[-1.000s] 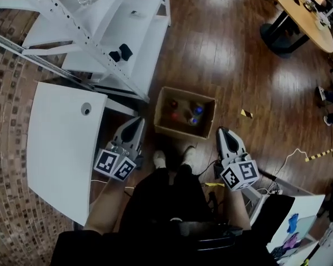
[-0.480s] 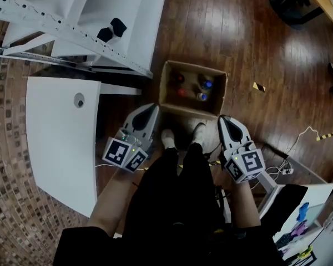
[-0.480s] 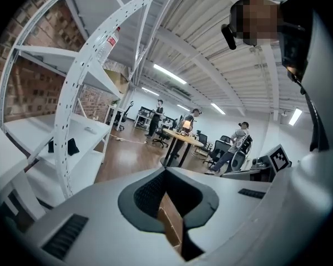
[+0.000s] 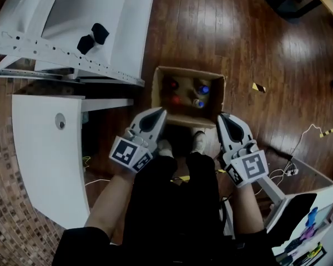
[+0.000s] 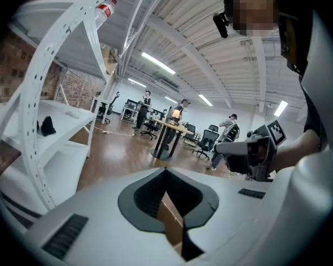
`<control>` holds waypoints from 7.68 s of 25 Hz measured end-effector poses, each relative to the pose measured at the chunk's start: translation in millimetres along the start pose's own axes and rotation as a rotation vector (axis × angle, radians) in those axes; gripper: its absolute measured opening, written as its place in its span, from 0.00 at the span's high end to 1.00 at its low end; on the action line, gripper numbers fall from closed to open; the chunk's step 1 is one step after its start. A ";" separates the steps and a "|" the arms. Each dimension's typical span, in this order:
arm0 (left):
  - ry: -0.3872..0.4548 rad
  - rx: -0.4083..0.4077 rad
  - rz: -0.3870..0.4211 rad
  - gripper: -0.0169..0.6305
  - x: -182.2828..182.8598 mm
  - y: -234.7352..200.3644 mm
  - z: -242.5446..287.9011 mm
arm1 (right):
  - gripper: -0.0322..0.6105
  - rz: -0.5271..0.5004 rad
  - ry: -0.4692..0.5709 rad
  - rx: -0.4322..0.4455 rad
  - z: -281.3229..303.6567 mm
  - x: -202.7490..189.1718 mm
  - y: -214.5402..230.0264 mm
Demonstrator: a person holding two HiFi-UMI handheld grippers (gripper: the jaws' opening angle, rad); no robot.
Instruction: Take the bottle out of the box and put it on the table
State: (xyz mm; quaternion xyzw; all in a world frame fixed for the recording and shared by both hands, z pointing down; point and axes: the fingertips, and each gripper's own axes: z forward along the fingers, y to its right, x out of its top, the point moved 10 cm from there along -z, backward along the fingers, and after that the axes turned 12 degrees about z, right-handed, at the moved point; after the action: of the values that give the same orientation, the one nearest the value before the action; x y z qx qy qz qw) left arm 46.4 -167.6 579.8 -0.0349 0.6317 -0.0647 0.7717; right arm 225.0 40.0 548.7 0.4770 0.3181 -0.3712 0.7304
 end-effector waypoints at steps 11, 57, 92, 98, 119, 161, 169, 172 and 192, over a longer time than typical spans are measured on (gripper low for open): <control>0.104 -0.171 0.212 0.97 -219.3 -22.8 135.0 | 0.94 -0.068 0.189 -0.023 105.5 -145.9 146.7; -0.517 -0.668 0.472 0.42 -486.4 35.1 287.8 | 0.94 0.074 0.236 0.128 139.7 -226.3 207.8; -0.456 -0.577 0.475 0.52 -434.7 36.7 272.9 | 0.94 0.086 0.249 0.144 144.7 -215.3 225.1; -0.315 -0.450 0.406 0.52 -361.3 17.8 246.8 | 0.94 0.027 0.254 0.106 147.7 -212.0 225.7; -0.205 -0.263 0.334 0.54 -108.0 -12.9 111.8 | 0.94 0.165 0.090 0.027 67.6 -96.8 133.7; 0.056 0.401 0.194 0.54 271.2 102.8 -148.7 | 0.94 -0.300 0.009 0.425 -62.4 202.1 -118.3; 0.028 0.715 0.127 0.53 245.2 102.5 -259.7 | 0.94 -0.400 -0.100 0.706 -1.0 179.0 -233.7; 0.040 0.810 0.098 0.53 235.8 98.9 -302.0 | 0.94 -0.415 -0.126 0.787 11.9 163.2 -276.3; 0.077 1.156 0.016 0.53 172.8 57.4 -611.6 | 0.94 -0.482 -0.313 1.096 82.2 17.3 -580.6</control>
State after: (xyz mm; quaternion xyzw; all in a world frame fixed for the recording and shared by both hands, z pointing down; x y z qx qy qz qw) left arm -516.1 -118.7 282.3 0.3993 0.5215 -0.3946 0.6425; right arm -248.0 -197.1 295.3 0.6374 0.0691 -0.7008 0.3128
